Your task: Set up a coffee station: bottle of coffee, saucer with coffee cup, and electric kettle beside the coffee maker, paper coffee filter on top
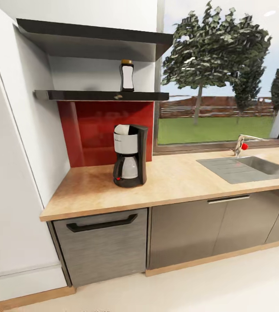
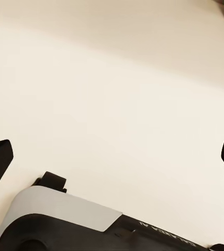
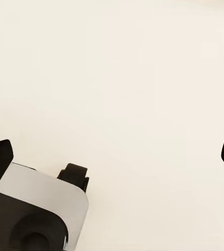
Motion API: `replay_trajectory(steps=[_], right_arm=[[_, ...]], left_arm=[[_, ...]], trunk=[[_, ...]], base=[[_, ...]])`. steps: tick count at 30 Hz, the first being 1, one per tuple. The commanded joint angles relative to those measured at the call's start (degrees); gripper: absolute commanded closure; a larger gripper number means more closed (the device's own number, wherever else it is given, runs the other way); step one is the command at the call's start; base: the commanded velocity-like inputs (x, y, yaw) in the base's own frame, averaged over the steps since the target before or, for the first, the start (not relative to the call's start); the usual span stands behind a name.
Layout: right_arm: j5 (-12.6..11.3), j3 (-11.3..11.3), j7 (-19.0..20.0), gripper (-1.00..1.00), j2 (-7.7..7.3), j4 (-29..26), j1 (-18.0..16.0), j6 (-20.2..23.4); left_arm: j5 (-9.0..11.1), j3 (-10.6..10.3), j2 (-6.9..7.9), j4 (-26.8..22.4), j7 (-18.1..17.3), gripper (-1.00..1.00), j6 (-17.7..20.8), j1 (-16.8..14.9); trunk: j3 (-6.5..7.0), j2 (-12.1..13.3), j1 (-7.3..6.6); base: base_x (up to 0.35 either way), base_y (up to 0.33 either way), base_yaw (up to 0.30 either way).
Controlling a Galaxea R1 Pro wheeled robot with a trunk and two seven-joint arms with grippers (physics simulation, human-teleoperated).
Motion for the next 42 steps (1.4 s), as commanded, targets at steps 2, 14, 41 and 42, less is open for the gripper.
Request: replay_trajectory(steps=[2,14,41,42], right_arm=[[-0.6,0.4,0.3,-1.00,0.04,0.2,0.1,-0.4],[-0.4,0.4,0.5,-1.00,-0.10,0.1,0.2,-0.2],[-0.3,0.5,0.3,-1.00,-0.27,0.2,0.8,-0.4],[-0.3,0.5,0.3,-1.00,-0.27,0.2,0.8,-0.4]], left_arm=[[0.6,0.2,-0.03,-0.1,-0.4,-1.00,0.0,0.0],[0.6,0.2,-0.03,-0.2,-0.4,-1.00,0.0,0.0],[2.2,3.2,6.99,4.0,-0.8,-1.00,0.0,0.0],[2.2,3.1,7.00,4.0,-0.8,-1.00,0.0,0.0]], trunk=[[-0.08,0.0,0.00],[-0.18,0.0,0.00],[-0.19,0.0,0.00],[-0.19,0.0,0.00]], base=[[0.000,-0.001,0.245],[0.087,-0.062,0.137],[0.064,-0.049,0.034],[0.216,-0.177,0.038]])
